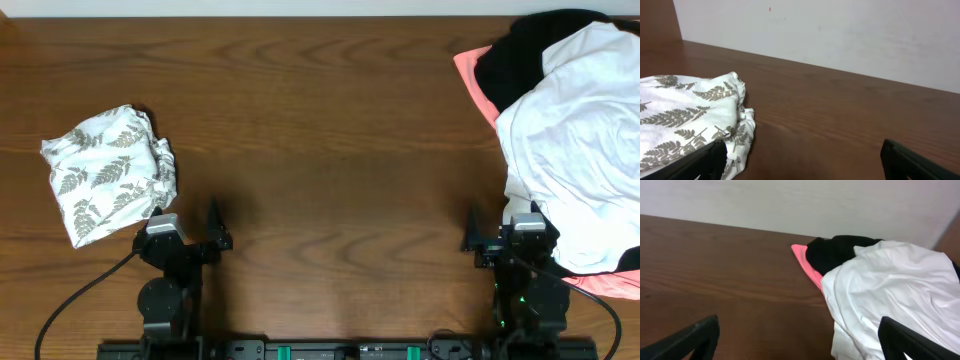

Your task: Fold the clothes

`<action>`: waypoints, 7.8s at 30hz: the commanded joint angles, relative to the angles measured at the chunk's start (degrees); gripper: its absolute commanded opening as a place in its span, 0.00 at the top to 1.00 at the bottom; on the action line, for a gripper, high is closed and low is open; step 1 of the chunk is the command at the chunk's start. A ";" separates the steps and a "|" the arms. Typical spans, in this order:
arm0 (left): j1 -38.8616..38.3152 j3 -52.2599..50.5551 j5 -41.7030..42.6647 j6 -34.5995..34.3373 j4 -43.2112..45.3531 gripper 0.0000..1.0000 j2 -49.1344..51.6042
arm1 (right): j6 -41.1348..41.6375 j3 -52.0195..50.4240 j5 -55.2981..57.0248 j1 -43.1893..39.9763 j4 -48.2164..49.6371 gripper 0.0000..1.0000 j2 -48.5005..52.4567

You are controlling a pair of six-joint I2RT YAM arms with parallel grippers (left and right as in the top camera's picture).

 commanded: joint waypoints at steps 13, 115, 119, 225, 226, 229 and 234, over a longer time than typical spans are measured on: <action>0.28 -1.88 -0.31 0.31 -0.85 0.02 -0.37 | -0.57 -0.22 -0.24 -0.55 -0.07 0.01 -0.31; 0.28 31.04 15.41 -5.99 -26.32 0.02 50.62 | 21.18 39.32 12.24 -12.83 -20.74 0.19 101.92; 0.28 31.04 15.39 -5.99 -26.12 0.02 50.62 | 21.16 39.32 12.22 -15.08 -21.86 0.21 101.92; -20.11 31.15 19.04 -10.29 -12.28 0.02 52.41 | 14.97 63.63 -8.61 -8.90 -41.27 0.01 83.78; -21.70 31.15 19.04 -10.84 -10.75 0.02 53.24 | 14.80 63.60 -8.57 -9.64 -42.05 0.01 83.78; -27.26 31.15 19.04 -12.04 -5.25 0.02 57.05 | 13.49 63.60 -8.57 -10.88 -42.38 0.01 83.76; -36.13 31.15 18.56 -12.09 1.68 0.02 65.68 | 10.73 63.60 -10.05 -11.15 -44.13 0.01 83.76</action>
